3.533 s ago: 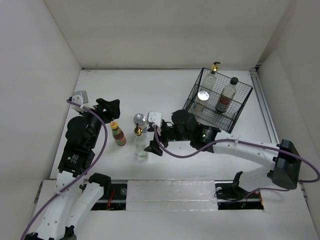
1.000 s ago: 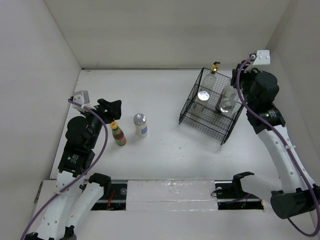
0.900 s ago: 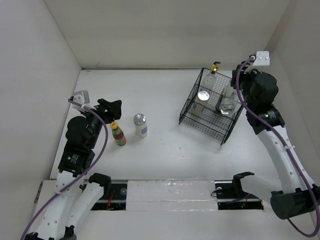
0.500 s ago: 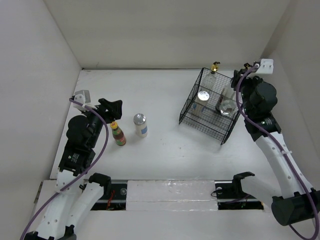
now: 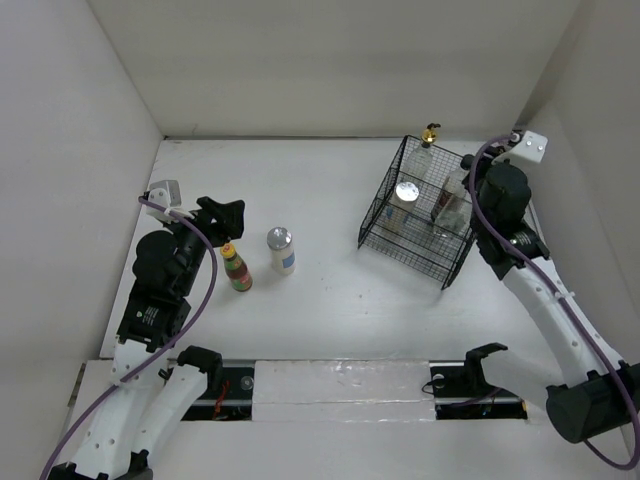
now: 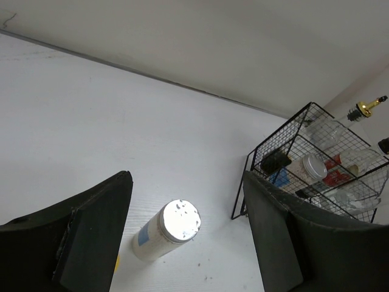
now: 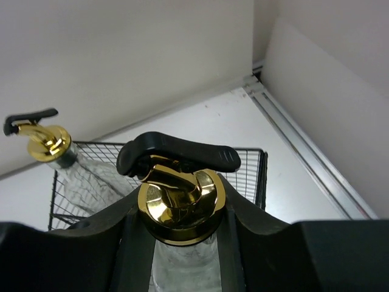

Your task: Organize the condiment bottles

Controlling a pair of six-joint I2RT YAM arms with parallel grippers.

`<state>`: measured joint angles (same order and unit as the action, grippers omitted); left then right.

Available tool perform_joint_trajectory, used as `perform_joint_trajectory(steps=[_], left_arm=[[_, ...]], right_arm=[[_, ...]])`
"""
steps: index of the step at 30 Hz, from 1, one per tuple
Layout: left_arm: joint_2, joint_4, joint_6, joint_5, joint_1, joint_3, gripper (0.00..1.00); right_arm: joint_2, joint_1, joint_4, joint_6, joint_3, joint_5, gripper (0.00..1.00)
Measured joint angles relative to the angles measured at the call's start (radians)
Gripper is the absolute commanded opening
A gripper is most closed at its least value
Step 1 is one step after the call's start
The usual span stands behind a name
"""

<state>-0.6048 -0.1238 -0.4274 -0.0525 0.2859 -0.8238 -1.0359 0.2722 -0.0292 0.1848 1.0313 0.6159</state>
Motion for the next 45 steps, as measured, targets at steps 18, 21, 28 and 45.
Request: perform_joint_trajectory(steps=[18,21,28,45], left_arm=[[0.0,0.001,0.0,0.019,0.0,0.0,0.69],[0.0,0.001,0.0,0.019,0.0,0.0,0.69],[0.0,0.002,0.0,0.019,0.0,0.0,0.75],[0.0,0.002,0.0,0.005,0.0,0.0,0.72]], right_arm=[[-0.032,0.152,0.027,0.089,-0.176,0.253,0.34],[-0.032,0.169,0.042,0.096,-0.183,0.275,0.55],[-0.029,0.194,0.035,0.079,-0.19,0.267,0.91],[0.063,0.302,0.042,-0.126,0.092,-0.348,0.25]])
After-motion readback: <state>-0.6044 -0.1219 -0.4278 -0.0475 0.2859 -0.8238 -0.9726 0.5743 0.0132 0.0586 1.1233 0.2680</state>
